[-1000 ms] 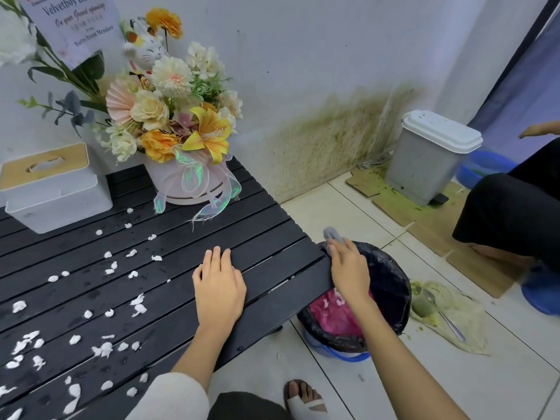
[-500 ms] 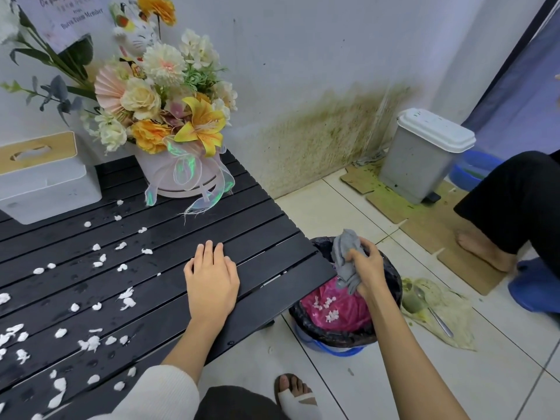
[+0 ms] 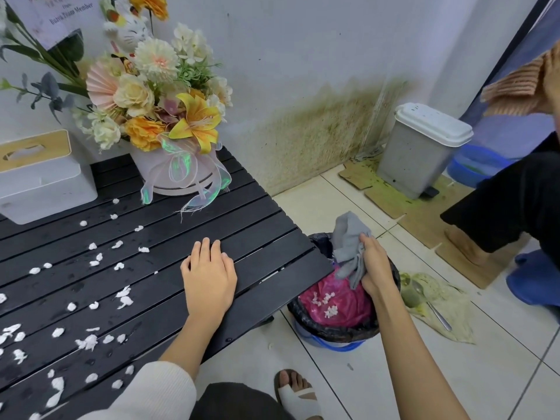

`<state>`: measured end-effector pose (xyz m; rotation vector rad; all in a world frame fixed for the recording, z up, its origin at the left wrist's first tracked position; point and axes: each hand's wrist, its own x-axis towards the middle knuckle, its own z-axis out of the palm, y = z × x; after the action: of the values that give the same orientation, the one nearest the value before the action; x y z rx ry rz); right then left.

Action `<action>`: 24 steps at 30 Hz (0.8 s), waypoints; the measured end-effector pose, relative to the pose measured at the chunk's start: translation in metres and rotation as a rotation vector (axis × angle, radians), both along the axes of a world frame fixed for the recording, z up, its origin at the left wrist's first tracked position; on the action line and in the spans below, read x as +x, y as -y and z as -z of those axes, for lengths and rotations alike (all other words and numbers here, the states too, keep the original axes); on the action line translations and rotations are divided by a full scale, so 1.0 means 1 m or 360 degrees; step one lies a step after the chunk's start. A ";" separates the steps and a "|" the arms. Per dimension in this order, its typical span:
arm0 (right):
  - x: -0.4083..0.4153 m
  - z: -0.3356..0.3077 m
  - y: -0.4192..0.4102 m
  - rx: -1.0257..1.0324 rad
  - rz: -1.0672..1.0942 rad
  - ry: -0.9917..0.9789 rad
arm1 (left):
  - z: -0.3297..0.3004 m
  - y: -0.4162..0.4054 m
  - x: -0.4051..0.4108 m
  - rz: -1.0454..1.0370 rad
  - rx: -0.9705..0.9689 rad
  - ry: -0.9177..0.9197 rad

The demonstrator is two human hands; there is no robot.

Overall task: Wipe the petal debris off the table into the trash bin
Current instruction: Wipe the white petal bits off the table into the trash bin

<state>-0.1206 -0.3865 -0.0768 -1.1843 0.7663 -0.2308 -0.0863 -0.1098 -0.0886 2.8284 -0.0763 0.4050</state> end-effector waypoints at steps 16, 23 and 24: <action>0.011 -0.002 -0.158 -0.2350 -0.1213 -0.0205 | -0.001 -0.002 -0.001 0.0020 0.0011 -0.0025; 0.027 -0.001 -0.113 -0.2194 -0.0957 -0.0371 | -0.003 -0.003 -0.002 0.0026 -0.0008 -0.0057; 0.026 -0.002 -0.106 -0.2144 -0.0866 -0.0374 | -0.004 -0.003 -0.002 0.0028 -0.0004 -0.0071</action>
<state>-0.0942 -0.2809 -0.0746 -2.6766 0.3931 -0.1350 -0.0878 -0.1071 -0.0850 2.8305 -0.0910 0.3375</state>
